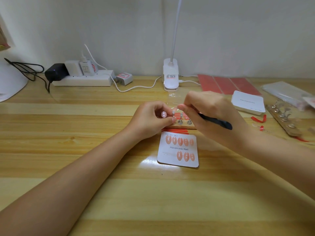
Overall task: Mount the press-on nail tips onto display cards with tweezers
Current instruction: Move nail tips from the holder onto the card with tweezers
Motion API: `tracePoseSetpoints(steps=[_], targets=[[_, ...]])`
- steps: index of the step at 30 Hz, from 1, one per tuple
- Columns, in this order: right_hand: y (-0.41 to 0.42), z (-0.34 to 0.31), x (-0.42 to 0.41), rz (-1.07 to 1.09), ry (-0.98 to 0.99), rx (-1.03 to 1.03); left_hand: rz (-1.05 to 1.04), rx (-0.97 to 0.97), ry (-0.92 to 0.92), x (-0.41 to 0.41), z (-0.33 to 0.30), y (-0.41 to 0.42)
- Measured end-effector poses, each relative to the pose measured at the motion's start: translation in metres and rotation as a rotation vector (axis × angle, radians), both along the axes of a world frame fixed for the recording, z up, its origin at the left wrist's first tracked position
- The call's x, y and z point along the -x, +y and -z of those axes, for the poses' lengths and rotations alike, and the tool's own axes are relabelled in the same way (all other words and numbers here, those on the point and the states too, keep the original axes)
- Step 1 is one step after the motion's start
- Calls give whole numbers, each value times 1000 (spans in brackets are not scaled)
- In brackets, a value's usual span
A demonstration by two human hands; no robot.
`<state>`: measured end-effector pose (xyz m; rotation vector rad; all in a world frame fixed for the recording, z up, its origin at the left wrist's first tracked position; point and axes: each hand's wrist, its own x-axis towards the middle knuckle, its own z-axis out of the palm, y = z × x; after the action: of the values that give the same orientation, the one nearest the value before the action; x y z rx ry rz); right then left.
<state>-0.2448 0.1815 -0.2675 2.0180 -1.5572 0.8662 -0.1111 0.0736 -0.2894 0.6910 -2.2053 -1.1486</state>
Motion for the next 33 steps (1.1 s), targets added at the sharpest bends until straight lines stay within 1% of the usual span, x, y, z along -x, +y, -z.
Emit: tracePoseSetpoints(steps=[6, 7, 8, 10, 12, 16, 19, 22, 25, 27, 29, 31, 33], targets=[[-3, -6, 2, 6, 191, -78, 3, 24, -3, -1, 0, 0], [-3, -7, 7, 30, 189, -92, 8, 41, -6, -2, 0, 0], [-1, -9, 15, 67, 135, -107, 14, 52, -9, -3, 0, 0], [3, -13, 29, 130, -72, -102, 24, 52, -2, -4, 0, 0], [6, -15, 32, 153, -290, -46, 23, 46, 12, -4, 1, -2], [8, -14, 20, 69, -740, -29, 28, 77, 10, -3, 4, -2], [13, -13, 13, 40, -1005, 1, 29, 100, -4, -4, 5, -2], [21, -13, 7, -28, -1258, -10, 52, 94, 10, -4, 6, -2], [31, -13, 2, -52, -1514, -16, 70, 107, 15, -5, 4, -1], [38, -11, -1, -55, -1633, -12, 70, 144, 11, -7, 0, -1], [44, -7, -5, -51, -1707, -17, 86, 203, 28, -12, -8, 1], [50, -2, -7, -37, -1727, -28, 116, 250, 72, -21, -22, 3], [56, 2, -8, -24, -1708, -45, 190, 339, 81, -34, -33, 4]])
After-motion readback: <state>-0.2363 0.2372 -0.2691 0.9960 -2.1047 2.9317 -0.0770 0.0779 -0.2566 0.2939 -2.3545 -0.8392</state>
